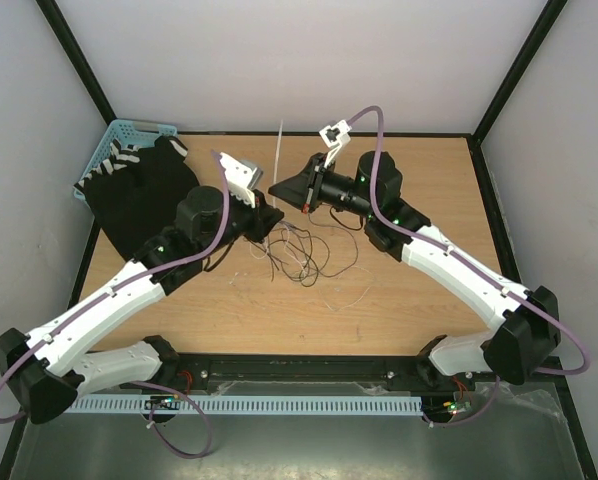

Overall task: Zip-tie the wires
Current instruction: Adjust the ribbon.

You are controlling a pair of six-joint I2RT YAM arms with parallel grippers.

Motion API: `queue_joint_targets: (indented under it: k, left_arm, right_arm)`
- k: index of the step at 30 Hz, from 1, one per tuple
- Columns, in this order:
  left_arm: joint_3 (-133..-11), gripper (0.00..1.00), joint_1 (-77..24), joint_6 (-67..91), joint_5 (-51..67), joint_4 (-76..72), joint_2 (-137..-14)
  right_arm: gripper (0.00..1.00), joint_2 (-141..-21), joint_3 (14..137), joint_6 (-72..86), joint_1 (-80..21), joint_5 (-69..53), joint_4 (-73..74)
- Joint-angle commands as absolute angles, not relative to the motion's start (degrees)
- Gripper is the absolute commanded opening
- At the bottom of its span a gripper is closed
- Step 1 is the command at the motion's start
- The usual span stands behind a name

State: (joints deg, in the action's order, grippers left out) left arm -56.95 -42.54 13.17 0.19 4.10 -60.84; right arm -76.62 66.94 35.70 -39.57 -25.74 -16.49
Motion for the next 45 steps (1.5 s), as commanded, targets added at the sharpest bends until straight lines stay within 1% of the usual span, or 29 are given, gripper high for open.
queue_joint_targets:
  k: [1, 3, 7, 16, 23, 40, 45]
  left_arm:
    - [-54.7, 0.14, -42.7, 14.7, 1.3, 3.2, -61.3]
    - [-54.1, 0.13, -42.8, 14.8, 1.2, 3.0, -61.4]
    - [-53.7, 0.06, -42.8, 14.9, 0.9, 3.0, -61.2]
    - [-50.5, 0.0, -42.9, 18.1, 2.1, 1.7, -62.6]
    - [-47.0, 0.0, -43.8, 20.3, 2.5, -0.2, -65.0]
    - [-47.2, 0.0, -44.7, 20.1, 0.6, -0.3, -67.9]
    - [-48.1, 0.0, -44.9, 18.6, -0.6, -0.3, -66.9]
  right_arm:
    - [0.0, -76.4, 70.5, 35.2, -38.6, -25.2, -18.1]
    - [0.0, -76.5, 70.6, 35.2, -38.4, -25.3, -18.1]
    - [0.0, -76.5, 70.6, 35.1, -38.2, -25.2, -18.1]
    - [0.0, -77.2, 73.4, 35.0, -36.4, -26.6, -17.1]
    - [0.0, -77.5, 74.7, 34.7, -35.0, -28.3, -15.9]
    - [0.0, -75.3, 74.9, 34.3, -33.2, -29.1, -15.3]
    - [0.0, -74.4, 74.3, 33.7, -32.7, -29.4, -15.0]
